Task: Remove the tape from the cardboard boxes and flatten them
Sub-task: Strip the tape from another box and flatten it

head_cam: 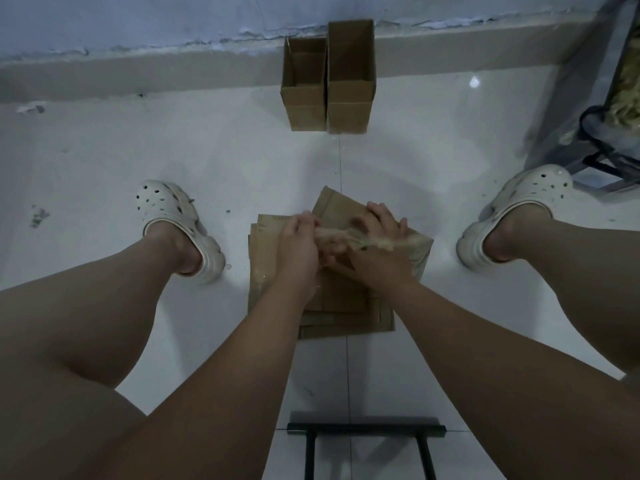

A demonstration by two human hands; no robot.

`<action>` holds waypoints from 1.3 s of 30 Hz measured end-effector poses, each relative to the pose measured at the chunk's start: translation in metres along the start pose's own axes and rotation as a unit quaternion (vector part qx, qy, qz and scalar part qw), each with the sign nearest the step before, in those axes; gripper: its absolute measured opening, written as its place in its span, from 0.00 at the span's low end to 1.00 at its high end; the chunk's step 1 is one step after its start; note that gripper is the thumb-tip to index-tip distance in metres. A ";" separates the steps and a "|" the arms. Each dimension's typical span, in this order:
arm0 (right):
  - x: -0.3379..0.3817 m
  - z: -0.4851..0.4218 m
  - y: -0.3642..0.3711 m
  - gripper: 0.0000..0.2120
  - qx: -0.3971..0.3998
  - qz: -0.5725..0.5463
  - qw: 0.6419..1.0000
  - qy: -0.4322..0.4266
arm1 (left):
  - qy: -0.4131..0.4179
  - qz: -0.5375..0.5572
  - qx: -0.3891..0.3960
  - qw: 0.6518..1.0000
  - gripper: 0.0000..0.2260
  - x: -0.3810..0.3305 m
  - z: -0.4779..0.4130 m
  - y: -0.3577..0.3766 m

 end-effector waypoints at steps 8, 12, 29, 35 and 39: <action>-0.010 -0.007 -0.028 0.13 -0.058 -0.299 0.924 0.232 | 0.354 -0.631 0.036 0.689 0.28 0.023 0.003 0.029; -0.013 -0.013 -0.032 0.11 -0.045 -0.272 0.927 0.254 | 0.318 -0.724 0.053 0.610 0.41 0.054 -0.004 0.037; -0.086 0.043 -0.034 0.19 -0.160 -0.491 0.731 0.446 | 0.289 -0.714 0.036 0.637 0.37 0.064 -0.013 0.035; -0.094 0.057 -0.055 0.13 -0.231 -0.691 0.492 0.476 | 0.280 -0.720 0.038 0.634 0.37 0.066 -0.014 0.034; -0.101 0.056 -0.068 0.04 -0.170 -0.541 0.661 0.491 | 0.277 -0.722 0.033 0.634 0.37 0.065 -0.014 0.037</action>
Point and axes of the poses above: each hand's wrist, its own z-axis away from the middle knuckle, its own y-axis out of the palm, x = y × z, the point moved 4 cm from there along -z, towards the middle knuckle, and after that the axes turned 7 degrees about -z, right-handed, at the moved point
